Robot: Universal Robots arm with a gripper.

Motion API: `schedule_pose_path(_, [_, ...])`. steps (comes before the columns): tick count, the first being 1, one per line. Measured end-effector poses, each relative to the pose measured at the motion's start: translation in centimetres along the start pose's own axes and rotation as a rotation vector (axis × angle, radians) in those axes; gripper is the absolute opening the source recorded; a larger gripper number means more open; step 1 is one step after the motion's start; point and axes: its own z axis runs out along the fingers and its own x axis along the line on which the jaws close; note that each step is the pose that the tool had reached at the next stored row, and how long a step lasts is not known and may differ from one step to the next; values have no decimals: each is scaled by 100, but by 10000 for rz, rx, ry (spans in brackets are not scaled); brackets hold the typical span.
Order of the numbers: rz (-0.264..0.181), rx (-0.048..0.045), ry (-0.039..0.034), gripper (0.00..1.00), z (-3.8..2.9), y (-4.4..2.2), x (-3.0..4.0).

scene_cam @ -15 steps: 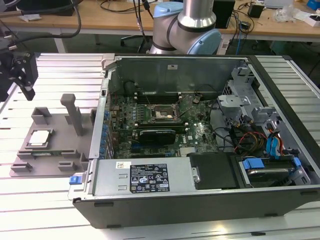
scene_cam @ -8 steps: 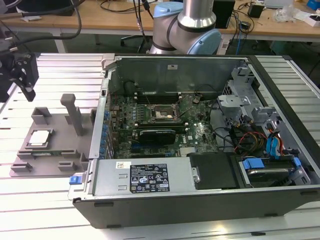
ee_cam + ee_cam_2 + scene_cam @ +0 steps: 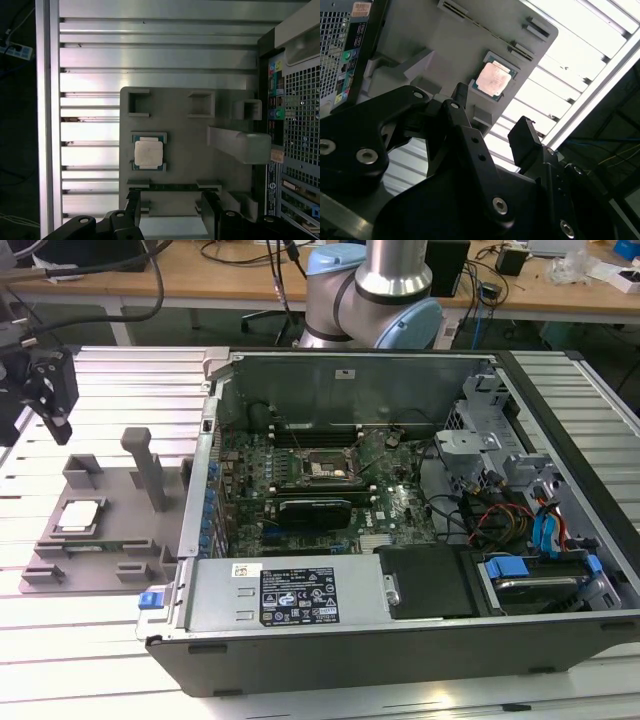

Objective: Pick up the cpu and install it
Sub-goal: 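Pick up the cpu and move it towards the insertion slot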

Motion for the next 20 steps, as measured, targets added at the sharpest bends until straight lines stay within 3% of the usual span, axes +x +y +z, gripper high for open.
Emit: schedule_pose_path(20, [-1, 0, 0, 60, 83, 3, 2])
